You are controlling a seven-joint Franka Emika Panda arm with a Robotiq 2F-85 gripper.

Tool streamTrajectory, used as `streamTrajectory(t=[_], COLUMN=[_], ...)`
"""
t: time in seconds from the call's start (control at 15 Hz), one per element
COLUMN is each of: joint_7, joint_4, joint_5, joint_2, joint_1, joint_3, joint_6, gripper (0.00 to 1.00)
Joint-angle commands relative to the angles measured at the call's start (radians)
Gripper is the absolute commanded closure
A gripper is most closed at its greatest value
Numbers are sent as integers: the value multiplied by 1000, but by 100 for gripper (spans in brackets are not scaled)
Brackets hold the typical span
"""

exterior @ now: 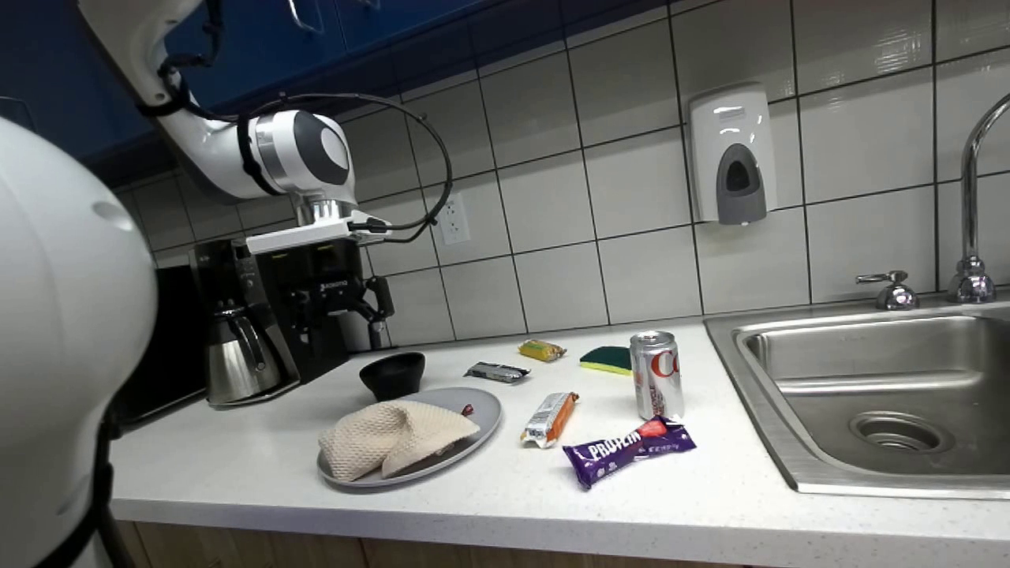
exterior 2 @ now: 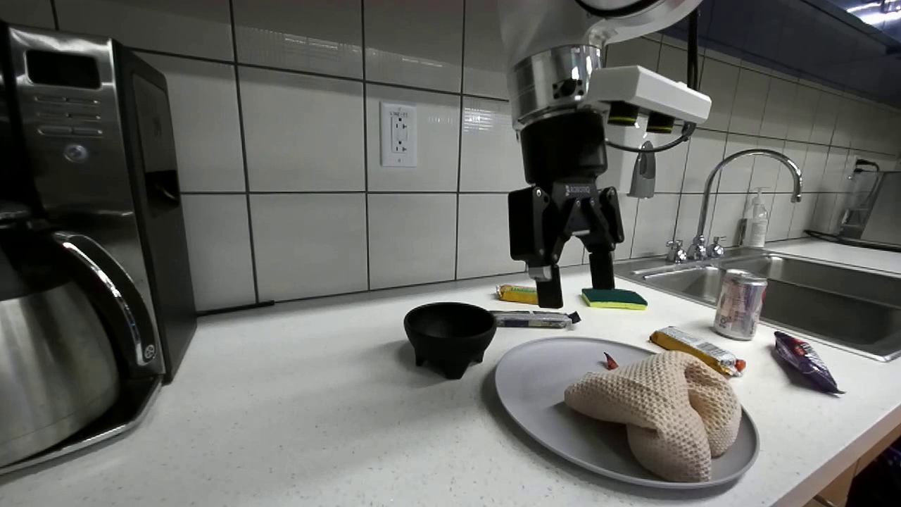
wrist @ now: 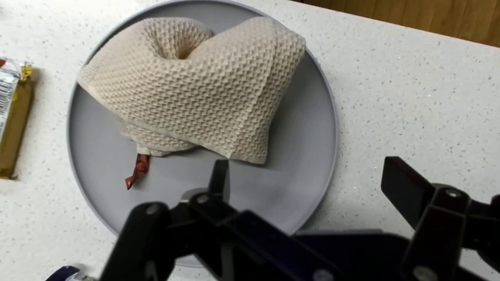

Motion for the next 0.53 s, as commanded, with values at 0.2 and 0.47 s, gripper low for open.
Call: streamTrajectory(t=[0.2,0.47], joint_7=[2,52], joint_4=[-3,-24], joint_5=[0,-17], joint_2=[-4,0], joint_1=[-8,-6], joint_3=[8,8], joint_6=[-2,22], gripper=[0,0])
